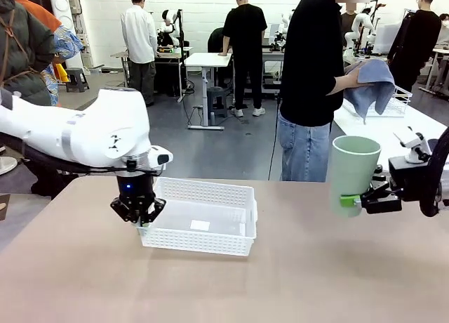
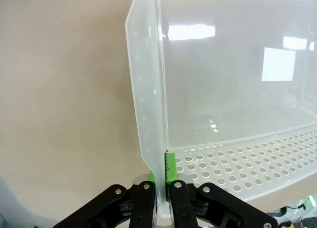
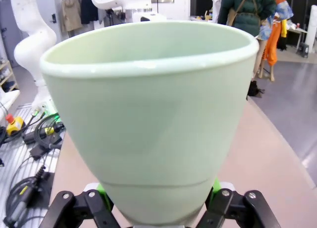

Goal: Clean and organize the cups into the basket.
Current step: Pick up the Organizing basket and move it to the center of the table, then pick up the Reusable plastic cup from the right side of the table and place it inside the Organizing basket.

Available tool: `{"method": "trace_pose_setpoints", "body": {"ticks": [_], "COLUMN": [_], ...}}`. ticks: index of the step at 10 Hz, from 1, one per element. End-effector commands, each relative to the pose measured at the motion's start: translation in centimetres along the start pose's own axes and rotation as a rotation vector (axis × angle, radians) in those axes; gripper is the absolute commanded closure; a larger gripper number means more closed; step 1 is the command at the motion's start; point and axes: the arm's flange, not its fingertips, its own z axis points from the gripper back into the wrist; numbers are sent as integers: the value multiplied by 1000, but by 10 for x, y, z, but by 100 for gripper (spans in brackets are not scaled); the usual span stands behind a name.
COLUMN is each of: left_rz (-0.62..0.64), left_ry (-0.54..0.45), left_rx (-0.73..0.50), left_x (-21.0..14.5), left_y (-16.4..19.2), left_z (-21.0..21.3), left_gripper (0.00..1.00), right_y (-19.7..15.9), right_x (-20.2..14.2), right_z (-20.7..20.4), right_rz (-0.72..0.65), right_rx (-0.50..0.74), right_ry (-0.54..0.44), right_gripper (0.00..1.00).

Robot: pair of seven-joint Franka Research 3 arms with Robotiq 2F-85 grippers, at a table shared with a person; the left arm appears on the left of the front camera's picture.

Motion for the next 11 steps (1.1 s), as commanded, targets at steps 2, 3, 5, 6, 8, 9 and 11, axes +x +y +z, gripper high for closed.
{"method": "trace_pose_setpoints", "body": {"ticks": [2,3,5,6,8,9,11], "left_rz": [18,6,8,0,19,33,-21], "left_ry": [24,26,33,43,41,41,40], "left_rx": [44,49,51,51,51,38,19], "left_x": [11,11,13,14,16,16,11], "left_y": [-32,-42,-55,-59,-62,-55,-55], "left_z": [2,2,-2,-5,-7,-7,-8], "left_gripper": [100,100,100,100,100,100,100], "right_y": [15,18,17,14,6,13,13], "right_x": [25,38,48,46,40,46,46], "right_z": [-3,-3,-2,0,3,4,4], "right_rz": [-24,-11,-12,-25,-57,0,0], "right_rx": [-15,-24,-34,-41,-44,-23,-23], "right_ry": [-22,-27,-41,-43,-53,-22,-22], "right_gripper": [83,83,83,83,83,83,83]}}
